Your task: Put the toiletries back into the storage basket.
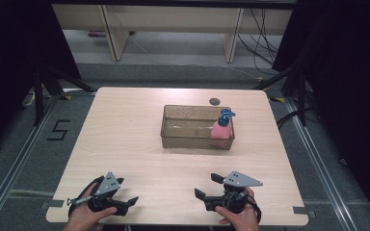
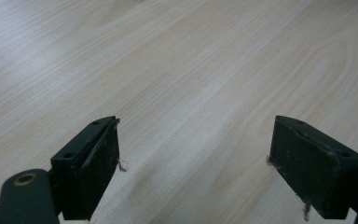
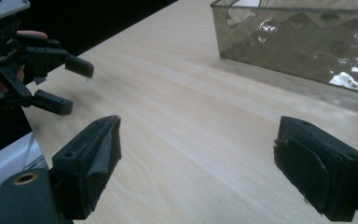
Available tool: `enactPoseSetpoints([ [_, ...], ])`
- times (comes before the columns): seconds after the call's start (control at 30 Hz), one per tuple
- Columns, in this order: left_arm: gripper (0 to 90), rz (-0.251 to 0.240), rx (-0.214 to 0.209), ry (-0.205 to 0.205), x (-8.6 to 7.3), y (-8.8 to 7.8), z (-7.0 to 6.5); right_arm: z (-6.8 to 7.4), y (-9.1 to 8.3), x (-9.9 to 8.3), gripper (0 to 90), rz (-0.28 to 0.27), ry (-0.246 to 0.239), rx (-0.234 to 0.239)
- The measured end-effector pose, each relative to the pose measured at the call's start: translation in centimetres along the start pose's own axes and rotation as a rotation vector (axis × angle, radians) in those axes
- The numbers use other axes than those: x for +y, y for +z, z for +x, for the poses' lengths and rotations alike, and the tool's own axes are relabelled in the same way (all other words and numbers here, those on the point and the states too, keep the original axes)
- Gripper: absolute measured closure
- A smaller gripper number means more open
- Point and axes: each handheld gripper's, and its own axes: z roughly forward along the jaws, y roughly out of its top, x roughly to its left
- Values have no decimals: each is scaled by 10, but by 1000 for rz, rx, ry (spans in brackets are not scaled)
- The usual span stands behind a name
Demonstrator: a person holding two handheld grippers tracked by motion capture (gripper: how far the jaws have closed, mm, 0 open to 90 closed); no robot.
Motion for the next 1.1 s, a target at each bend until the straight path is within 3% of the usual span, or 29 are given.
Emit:
enactPoseSetpoints([
  [0.2,154,2,0,-5,0,0,0,3,-3,-4,154,13,13,8],
  [0.23,154,4,5,5,0,0,1,2,-4,-4,154,13,-15,-12],
  [0.33,153,2,6,13,0,0,1,3,-6,-5,154,7,-1,-7],
  [0.37,153,2,-1,-6,0,0,0,5,-6,-7,154,9,44,0],
  [0.4,153,2,-1,-6,0,0,0,5,-6,-7,154,9,44,0],
  [0.43,153,2,0,-5,0,0,0,2,-7,-8,154,6,-4,-9],
  [0.63,153,2,6,11,0,0,1,4,-8,-11,154,12,5,-15],
  [0.67,153,3,7,10,0,0,1,7,-9,-12,154,22,37,-10],
  [0.77,153,1,1,-5,0,0,0,5,-11,-13,154,13,-7,-22],
  [0.83,153,-1,1,-2,0,0,0,8,-11,-14,154,27,45,-7],
  [0.87,153,-1,1,-2,0,0,0,8,-11,-14,154,27,45,-7],
  [0.9,153,0,1,-7,0,0,0,6,-11,-14,154,20,11,-15],
  [1.1,153,1,2,-6,0,0,0,6,-11,-15,154,21,8,-21],
])
